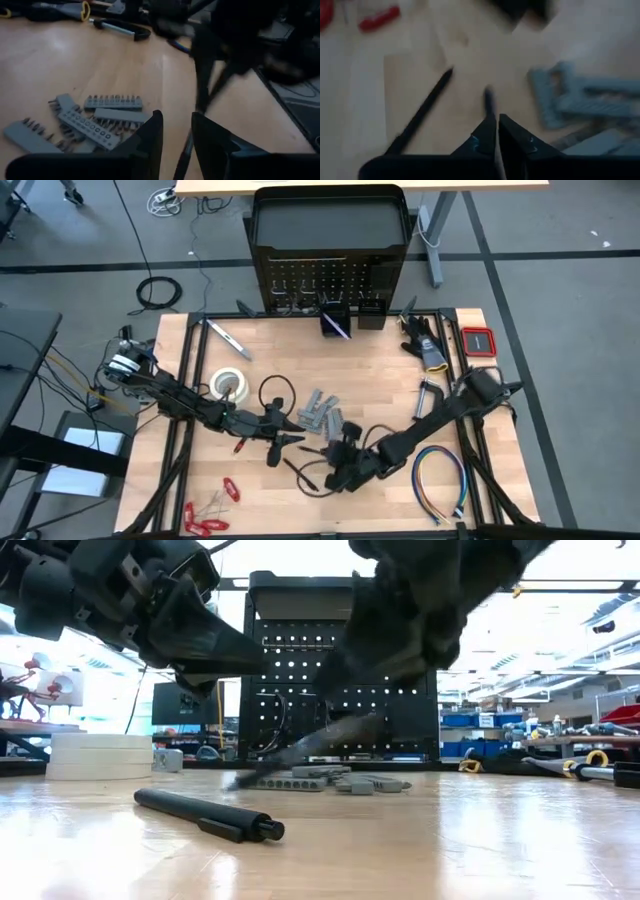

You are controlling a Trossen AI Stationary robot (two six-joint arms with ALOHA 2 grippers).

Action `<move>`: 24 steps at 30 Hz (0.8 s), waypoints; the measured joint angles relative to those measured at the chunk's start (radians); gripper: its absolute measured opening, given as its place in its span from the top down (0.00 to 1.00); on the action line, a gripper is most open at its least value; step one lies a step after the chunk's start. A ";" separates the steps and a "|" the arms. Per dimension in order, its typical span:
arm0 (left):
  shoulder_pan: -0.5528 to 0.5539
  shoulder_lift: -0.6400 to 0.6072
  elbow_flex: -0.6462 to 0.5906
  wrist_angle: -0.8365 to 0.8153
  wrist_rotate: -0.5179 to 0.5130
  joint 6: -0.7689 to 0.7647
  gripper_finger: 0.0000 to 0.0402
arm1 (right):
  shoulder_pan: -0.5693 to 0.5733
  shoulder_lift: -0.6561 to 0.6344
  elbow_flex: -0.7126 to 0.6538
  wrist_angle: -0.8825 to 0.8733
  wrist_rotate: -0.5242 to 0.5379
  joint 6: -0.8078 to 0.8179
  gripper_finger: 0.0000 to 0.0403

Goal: Hang tools onto peg board
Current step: Put the black pen into the left black bin on the peg board

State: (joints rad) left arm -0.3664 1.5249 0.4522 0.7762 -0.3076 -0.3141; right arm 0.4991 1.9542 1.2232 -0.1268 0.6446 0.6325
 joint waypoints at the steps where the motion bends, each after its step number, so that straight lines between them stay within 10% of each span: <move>1: 0.002 0.000 0.000 0.001 -0.007 0.014 0.73 | -0.010 -0.032 -0.001 -0.051 0.005 -0.003 0.96; 11: 0.019 0.000 0.000 0.005 -0.014 0.112 0.73 | -0.059 -0.202 -0.022 -0.180 -0.042 -0.138 0.90; 17: 0.018 0.000 0.000 -0.040 0.007 0.128 0.73 | 0.056 -0.154 -0.182 0.036 0.128 -0.096 0.84; 24: 0.018 0.000 0.000 -0.068 0.013 0.130 0.73 | 0.084 -0.041 -0.395 0.500 0.095 -0.068 0.72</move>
State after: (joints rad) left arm -0.3485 1.5248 0.4522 0.7079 -0.2945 -0.1842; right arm 0.5826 1.9137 0.8285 0.3733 0.7395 0.5646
